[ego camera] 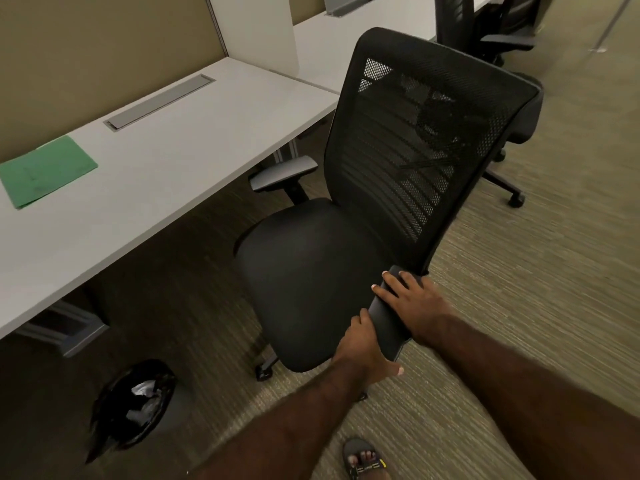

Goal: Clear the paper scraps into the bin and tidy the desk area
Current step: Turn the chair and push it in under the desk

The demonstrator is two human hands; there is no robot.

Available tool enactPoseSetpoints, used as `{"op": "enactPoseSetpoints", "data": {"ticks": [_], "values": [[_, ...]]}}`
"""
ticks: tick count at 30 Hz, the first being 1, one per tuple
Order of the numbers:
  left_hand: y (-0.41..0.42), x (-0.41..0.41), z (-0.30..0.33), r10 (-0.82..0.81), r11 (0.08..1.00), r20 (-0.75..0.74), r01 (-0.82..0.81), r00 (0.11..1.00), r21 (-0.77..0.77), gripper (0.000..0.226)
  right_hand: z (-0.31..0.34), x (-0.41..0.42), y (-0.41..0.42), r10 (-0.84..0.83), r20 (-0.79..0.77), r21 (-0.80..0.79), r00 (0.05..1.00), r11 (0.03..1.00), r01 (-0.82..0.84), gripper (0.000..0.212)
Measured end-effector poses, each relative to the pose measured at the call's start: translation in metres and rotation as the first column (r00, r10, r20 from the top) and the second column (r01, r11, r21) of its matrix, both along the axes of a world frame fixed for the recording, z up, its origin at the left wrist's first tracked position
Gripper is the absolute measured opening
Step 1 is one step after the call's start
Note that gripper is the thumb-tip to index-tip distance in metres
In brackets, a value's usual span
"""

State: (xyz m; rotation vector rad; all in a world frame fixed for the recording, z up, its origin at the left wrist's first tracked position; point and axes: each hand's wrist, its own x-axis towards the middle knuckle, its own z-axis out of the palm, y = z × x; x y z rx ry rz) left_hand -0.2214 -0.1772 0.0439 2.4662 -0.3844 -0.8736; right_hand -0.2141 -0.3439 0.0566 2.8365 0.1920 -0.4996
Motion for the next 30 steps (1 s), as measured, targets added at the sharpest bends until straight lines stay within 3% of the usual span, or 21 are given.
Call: {"op": "enactPoseSetpoints", "data": {"ticks": [19,24,26,30], "values": [[-0.01,0.021,0.002,-0.246,0.966,-0.017,0.246,0.969,0.076,0.13,0.004,-0.022,-0.031,-0.045,0.029,0.057,0.999,0.997,0.044,0.102],[-0.007,0.019,0.004,-0.245,0.966,-0.01,0.245,0.97,0.088,0.133,0.031,-0.007,-0.04,0.003,-0.048,0.162,0.999,0.987,0.005,0.116],[-0.005,0.018,0.005,-0.247,0.966,0.004,0.246,0.969,0.086,0.133,0.063,0.004,-0.048,0.007,0.012,0.228,1.0,0.974,-0.009,0.12],[-0.002,0.019,0.006,-0.254,0.964,-0.02,0.255,0.967,0.078,0.132,0.146,0.033,-0.066,0.092,0.37,0.222,0.925,0.958,-0.184,0.1]]}}
